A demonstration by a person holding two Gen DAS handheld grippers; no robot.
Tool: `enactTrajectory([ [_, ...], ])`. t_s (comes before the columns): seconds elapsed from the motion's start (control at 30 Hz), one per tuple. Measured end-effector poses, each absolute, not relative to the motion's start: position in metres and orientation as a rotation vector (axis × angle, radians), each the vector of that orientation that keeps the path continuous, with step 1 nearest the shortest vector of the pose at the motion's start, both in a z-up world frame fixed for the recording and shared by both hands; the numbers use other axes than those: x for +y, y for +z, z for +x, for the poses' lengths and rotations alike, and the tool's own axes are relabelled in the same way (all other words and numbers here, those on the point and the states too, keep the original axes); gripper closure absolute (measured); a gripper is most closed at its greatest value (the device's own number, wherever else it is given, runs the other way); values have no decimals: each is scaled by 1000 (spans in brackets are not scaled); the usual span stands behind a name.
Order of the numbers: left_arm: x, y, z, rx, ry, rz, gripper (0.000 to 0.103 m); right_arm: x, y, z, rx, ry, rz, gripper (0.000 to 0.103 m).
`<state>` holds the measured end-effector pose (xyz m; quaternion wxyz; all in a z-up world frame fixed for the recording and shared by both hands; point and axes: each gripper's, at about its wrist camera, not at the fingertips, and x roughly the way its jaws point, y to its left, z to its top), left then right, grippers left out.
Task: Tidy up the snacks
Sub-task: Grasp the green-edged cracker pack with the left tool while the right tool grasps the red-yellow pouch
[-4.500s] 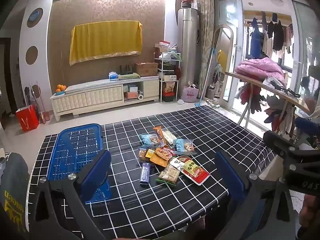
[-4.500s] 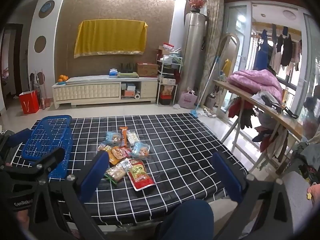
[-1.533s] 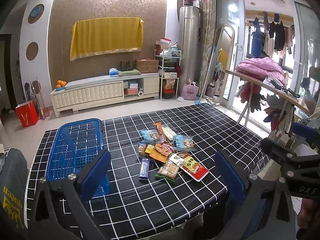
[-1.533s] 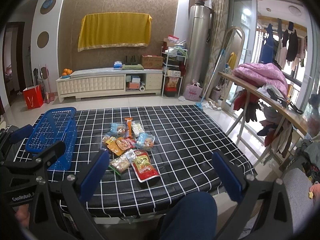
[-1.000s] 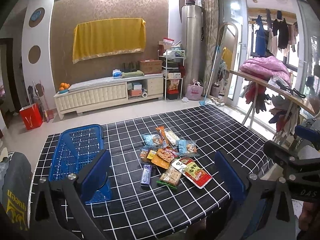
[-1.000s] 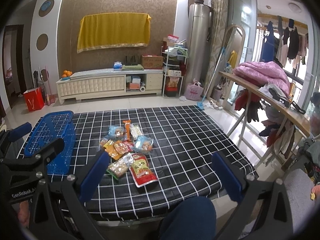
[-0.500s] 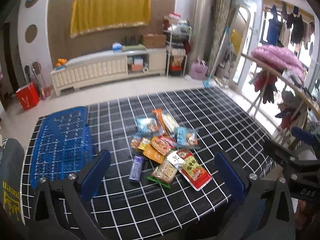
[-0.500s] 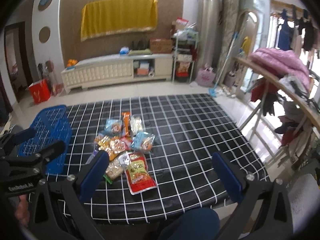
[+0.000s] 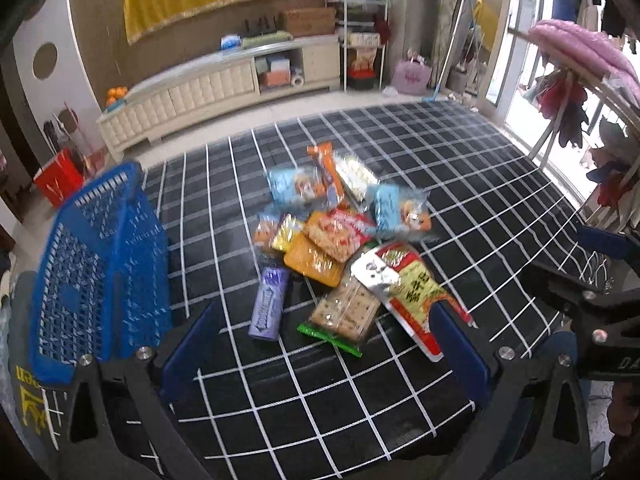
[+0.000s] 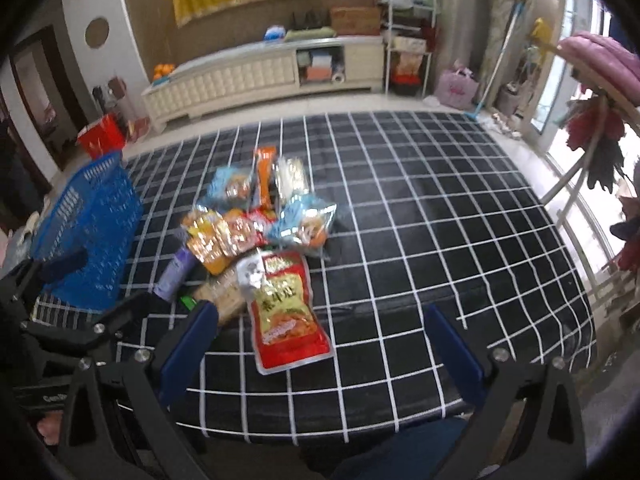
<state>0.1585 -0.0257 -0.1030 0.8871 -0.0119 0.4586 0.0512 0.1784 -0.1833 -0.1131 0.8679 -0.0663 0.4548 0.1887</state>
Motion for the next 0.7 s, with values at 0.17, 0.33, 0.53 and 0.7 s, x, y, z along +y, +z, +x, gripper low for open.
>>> enactTrajectory([
  [0.17,-15,-137,173,1026,133,-8,1,-172,-142,196,1028,430,-169,0],
  [0.33,1,-163,180,1075,122,-27,1,-157,-171,212,1111,458,-208,0],
  [0.53,14,-186,185,1118,77,-67,1,-134,-201,226,1188,473,-281,0],
  [0.7,15,-199,185,1149,38,-59,1,-115,-215,231,1205,488,-362,0],
])
